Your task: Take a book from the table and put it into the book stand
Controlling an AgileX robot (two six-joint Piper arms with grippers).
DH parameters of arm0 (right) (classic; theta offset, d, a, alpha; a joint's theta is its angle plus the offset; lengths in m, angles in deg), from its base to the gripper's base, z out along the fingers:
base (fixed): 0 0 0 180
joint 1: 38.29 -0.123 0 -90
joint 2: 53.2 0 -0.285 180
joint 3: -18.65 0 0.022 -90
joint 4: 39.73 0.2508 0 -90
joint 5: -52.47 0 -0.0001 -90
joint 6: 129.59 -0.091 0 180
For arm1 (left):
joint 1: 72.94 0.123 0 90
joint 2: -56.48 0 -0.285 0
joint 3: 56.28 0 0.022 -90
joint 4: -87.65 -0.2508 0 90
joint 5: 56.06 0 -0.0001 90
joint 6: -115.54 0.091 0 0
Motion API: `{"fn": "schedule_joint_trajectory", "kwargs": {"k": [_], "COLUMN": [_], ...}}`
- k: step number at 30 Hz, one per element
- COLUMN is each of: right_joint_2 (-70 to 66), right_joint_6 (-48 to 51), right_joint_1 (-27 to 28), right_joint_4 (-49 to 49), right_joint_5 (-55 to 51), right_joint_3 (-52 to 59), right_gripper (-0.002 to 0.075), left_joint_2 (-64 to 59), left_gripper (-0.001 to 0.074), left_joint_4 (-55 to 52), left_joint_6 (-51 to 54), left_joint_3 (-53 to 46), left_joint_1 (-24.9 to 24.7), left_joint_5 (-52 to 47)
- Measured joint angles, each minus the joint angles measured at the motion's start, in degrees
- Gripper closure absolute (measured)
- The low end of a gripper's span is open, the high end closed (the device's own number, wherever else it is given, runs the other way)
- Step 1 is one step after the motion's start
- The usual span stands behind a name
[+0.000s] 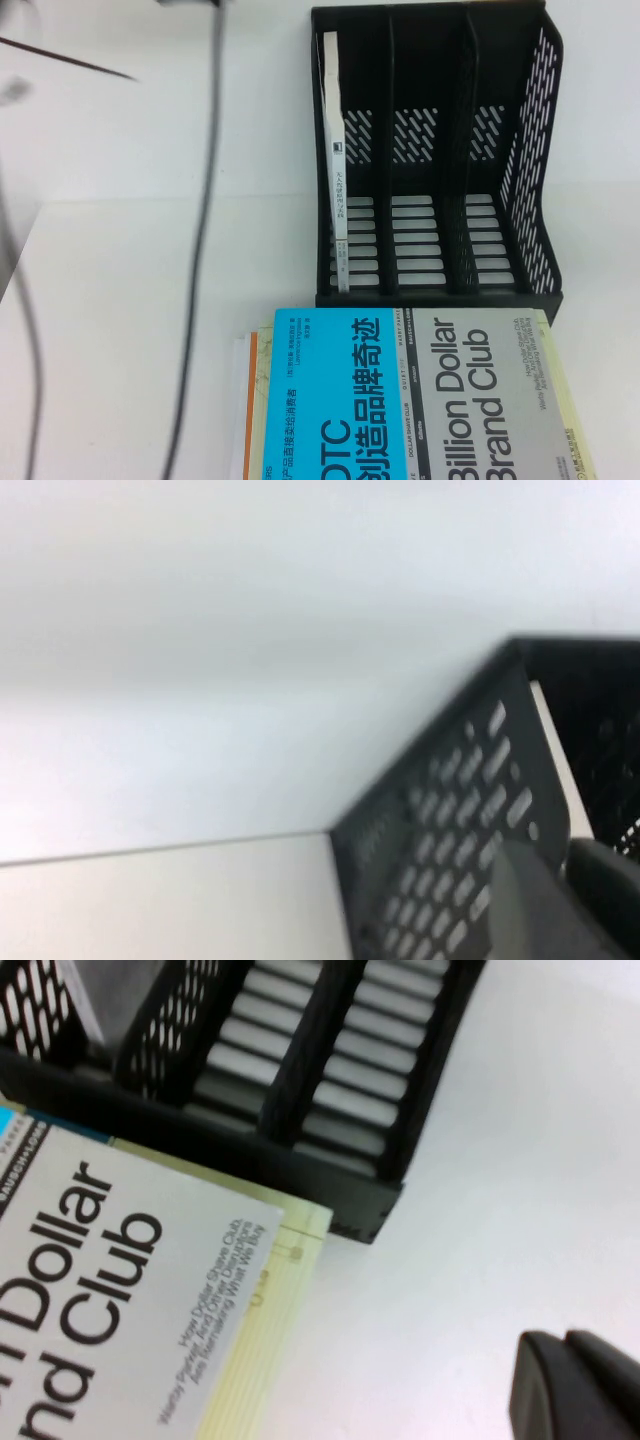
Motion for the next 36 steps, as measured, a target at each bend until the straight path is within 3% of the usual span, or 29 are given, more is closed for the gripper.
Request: {"fn": "schedule_joint_trajectory", "kwargs": {"k": [8, 14, 20, 26, 32, 36], "right_joint_2": [14.09, 25.04, 33.58, 36.94, 37.18, 37.26], "right_joint_6": [-0.1, -3.81, -9.57, -14.52, -15.66, -15.8], "right_joint_1": [0.0, 0.0, 0.0, 0.0, 0.0, 0.0], "right_joint_4": [-0.79, -0.79, -0.9, -0.9, -1.13, -1.13], "right_joint_5": [-0.96, 2.94, 10.02, 17.02, 17.57, 16.73], "right_joint_3": [4.29, 14.55, 26.67, 35.76, 38.47, 38.94], "right_gripper": [0.0729, 0.0729, 0.0729, 0.0729, 0.0729, 0.0729], "left_joint_2": [14.48, 26.06, 39.71, 54.8, 65.77, 69.85], "left_gripper": [0.0732, 0.0734, 0.0734, 0.0734, 0.0734, 0.0734], "left_joint_4": [-7.3, -7.43, -6.33, -3.52, 0.39, 0.92], "left_joint_6": [2.27, 7.75, 11.06, 11.58, 10.73, 10.63], "left_joint_3": [-0.77, -9.82, -31.28, -59.18, -82.52, -92.14], "left_joint_1": [1.16, -2.29, -6.69, -8.54, -8.54, -8.54], "left_joint_5": [-1.85, -0.66, 7.35, 20.23, 34.81, 44.47]}}
